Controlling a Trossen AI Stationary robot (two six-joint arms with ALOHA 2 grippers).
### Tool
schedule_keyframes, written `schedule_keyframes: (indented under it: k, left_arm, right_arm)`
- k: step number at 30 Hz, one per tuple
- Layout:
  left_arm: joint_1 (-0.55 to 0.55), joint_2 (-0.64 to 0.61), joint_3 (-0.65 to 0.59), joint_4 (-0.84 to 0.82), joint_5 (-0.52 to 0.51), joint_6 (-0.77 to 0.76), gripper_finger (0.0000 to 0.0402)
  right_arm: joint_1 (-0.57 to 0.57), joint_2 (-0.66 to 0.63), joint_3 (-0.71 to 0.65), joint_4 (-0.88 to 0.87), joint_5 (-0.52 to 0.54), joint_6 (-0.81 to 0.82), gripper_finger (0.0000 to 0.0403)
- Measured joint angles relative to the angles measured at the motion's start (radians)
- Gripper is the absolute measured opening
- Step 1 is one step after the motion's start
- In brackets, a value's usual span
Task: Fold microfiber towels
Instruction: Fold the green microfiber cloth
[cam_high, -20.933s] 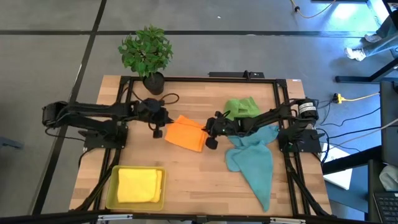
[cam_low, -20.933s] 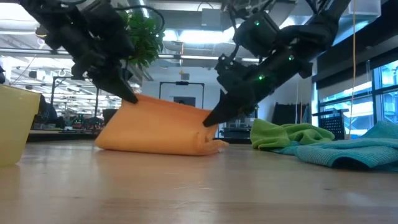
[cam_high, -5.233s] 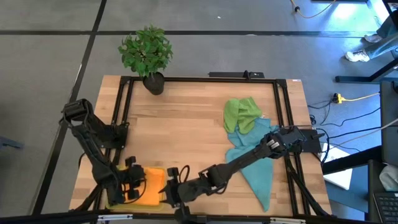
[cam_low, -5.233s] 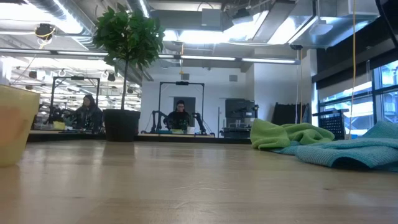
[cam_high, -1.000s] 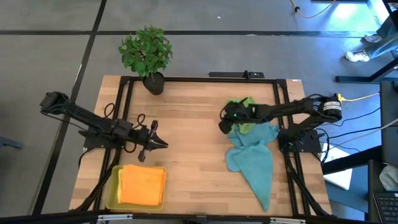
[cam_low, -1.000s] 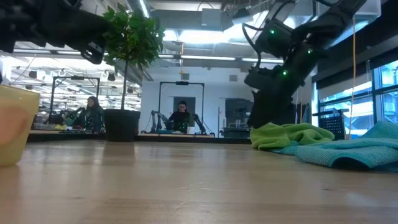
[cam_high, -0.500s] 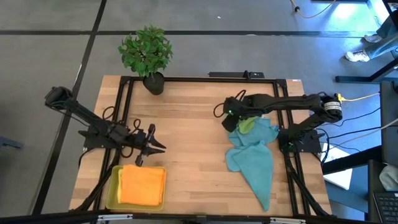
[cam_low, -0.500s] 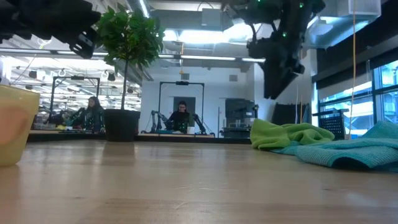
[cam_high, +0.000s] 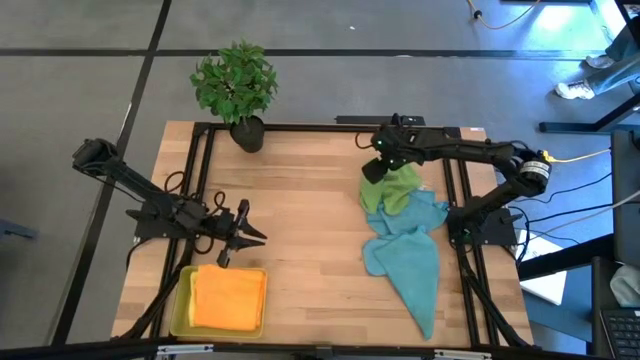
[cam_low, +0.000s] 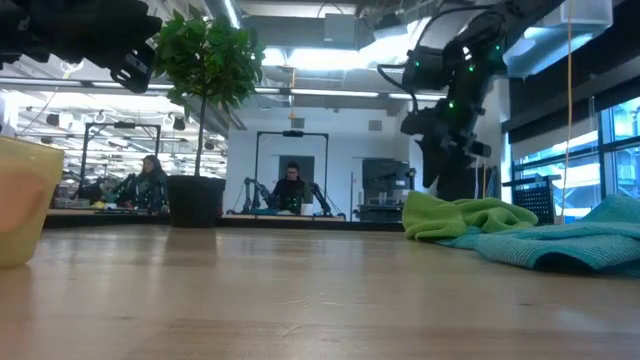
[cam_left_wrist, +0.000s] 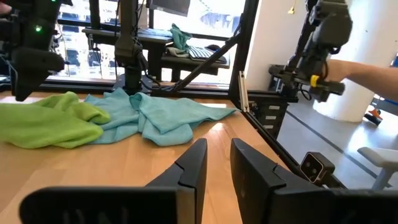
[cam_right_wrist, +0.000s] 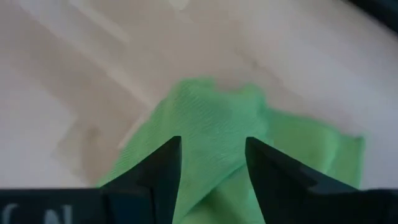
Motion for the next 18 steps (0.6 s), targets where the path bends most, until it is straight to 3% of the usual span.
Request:
schedule_keyframes:
  k: [3,10,14,18]
  left_arm:
    - [0.000,0.000,0.000,0.000,0.000,0.000,0.0065]
    - [0.001,0.000,0.000,-0.001,0.000,0.000,0.0063]
    - [0.001,0.000,0.000,-0.001,0.000,0.000,0.0066]
    - [0.001,0.000,0.000,-0.002,0.000,0.000,0.0064]
  right_arm:
    - [-0.022,0.000,-0.024,0.064,-0.003,-0.071,0.0180]
    - [-0.033,0.001,-0.057,0.171,-0.153,-0.187,0.0180]
    - [-0.033,0.001,-0.057,0.163,-0.149,-0.180,0.0176]
    - [-0.032,0.001,-0.057,0.133,-0.029,-0.178,0.0159]
